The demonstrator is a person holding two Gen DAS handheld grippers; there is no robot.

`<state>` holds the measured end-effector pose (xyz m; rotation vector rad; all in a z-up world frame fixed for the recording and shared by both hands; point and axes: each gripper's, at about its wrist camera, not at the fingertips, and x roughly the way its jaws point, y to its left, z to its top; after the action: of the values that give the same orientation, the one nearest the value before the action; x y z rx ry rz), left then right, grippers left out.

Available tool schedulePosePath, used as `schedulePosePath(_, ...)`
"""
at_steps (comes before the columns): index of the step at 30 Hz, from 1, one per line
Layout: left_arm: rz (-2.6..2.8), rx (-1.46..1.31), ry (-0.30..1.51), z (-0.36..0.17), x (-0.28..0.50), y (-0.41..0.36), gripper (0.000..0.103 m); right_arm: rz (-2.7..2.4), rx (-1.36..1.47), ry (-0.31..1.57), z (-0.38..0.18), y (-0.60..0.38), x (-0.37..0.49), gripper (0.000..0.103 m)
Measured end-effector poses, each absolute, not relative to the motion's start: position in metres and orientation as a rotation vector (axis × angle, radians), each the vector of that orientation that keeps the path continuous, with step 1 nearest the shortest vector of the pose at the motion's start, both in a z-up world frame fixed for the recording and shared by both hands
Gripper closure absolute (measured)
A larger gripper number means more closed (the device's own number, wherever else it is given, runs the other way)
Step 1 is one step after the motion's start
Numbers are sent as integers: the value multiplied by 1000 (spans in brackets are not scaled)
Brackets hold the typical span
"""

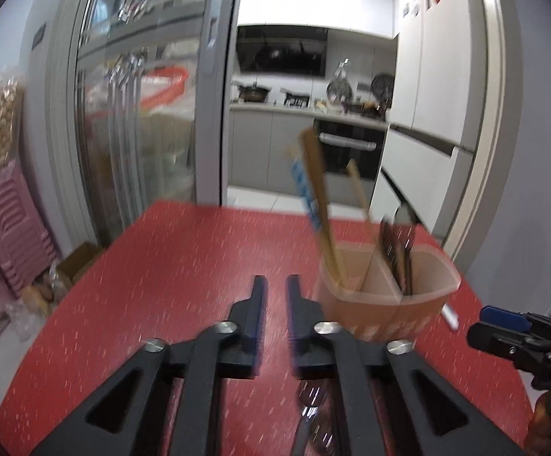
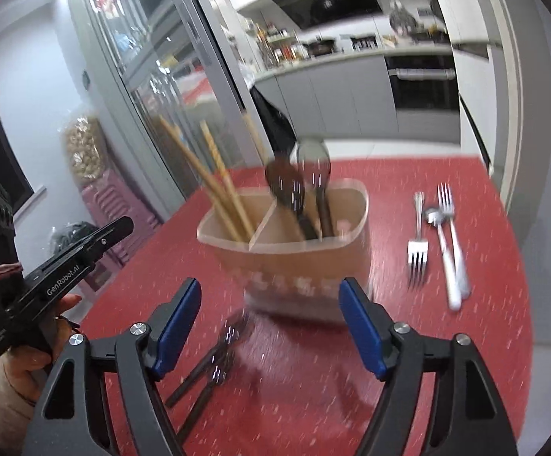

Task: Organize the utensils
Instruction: 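Withdraw both open tools toward the last dark spoons on the table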

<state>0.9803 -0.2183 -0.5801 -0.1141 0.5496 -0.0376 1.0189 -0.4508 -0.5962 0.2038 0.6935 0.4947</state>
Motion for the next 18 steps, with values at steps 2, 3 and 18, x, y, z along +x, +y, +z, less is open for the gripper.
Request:
schedulePosePath(2, -3, -134, 576, -590, 976, -211, 0, 483, 202, 739, -606, -447, 1014, 25)
schedulePosePath(3, -1, -142, 581, -595, 972, -206, 0, 477, 202, 753, -610, -445, 1012, 25)
schedulePosePath(18, 52, -73, 851, -669, 956, -178, 0, 398, 96, 1053, -667, -381, 997, 16)
